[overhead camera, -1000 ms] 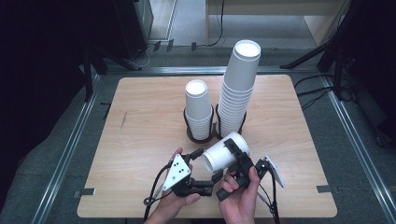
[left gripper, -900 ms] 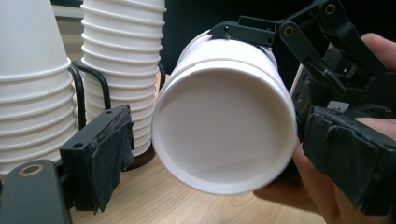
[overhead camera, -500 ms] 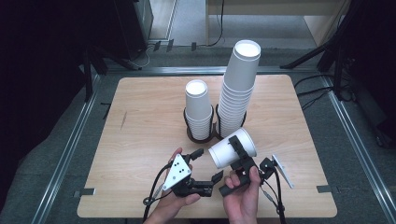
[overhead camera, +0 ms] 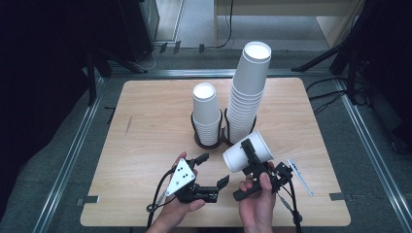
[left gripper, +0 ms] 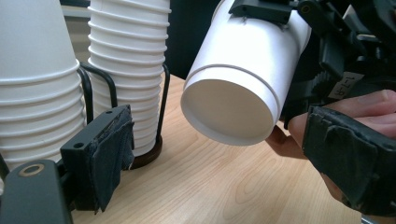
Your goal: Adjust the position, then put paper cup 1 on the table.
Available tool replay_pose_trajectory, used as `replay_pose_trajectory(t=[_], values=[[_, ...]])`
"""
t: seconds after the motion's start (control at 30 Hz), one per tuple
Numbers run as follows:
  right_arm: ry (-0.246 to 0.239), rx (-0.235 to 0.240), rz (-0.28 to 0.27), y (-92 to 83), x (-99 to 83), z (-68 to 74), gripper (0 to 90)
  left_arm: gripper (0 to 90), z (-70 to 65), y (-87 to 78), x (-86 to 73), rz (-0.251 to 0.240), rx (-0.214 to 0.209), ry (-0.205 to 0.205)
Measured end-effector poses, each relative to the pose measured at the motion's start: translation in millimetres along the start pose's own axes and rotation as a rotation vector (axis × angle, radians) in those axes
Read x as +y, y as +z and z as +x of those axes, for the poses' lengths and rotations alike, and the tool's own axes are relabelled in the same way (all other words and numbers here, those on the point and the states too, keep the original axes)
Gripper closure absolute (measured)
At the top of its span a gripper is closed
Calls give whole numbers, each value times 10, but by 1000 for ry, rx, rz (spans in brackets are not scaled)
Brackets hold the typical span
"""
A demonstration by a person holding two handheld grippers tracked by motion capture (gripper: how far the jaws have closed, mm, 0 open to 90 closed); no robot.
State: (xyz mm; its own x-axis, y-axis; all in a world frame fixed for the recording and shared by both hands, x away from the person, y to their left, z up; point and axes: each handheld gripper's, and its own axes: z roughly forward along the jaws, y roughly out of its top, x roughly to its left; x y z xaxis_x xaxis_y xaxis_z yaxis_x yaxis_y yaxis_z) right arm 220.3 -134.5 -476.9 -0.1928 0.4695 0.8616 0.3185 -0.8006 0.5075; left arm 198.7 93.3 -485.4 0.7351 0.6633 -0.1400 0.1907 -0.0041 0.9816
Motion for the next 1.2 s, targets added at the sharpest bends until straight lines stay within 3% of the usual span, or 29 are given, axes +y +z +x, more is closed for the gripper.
replay_pose_trajectory(t=[0.17,0.4,0.67,0.87,1.0,1.07,1.1,1.13,1.2], values=[[-117,-21,-15,-23,4,44,134,95,12,-13,11,-1,-5,0],[-161,10,-49,-55,52,52,135,95,32,-13,9,6,-1,-3],[-280,32,-104,-106,95,97,137,95,73,-22,2,11,14,18],[-436,51,-147,-125,149,154,137,95,109,-22,-18,20,25,15],[-522,39,-153,-113,153,189,137,95,144,-34,-17,20,33,7],[-538,35,-150,-104,152,196,136,95,155,-41,-14,18,36,3],[-590,29,-153,-83,145,211,136,95,164,-47,-10,15,39,-1],[-590,29,-153,-83,145,211,136,95,175,-55,-5,14,44,2],[-647,23,-164,-72,143,237,136,95,200,-74,7,7,50,-6]])
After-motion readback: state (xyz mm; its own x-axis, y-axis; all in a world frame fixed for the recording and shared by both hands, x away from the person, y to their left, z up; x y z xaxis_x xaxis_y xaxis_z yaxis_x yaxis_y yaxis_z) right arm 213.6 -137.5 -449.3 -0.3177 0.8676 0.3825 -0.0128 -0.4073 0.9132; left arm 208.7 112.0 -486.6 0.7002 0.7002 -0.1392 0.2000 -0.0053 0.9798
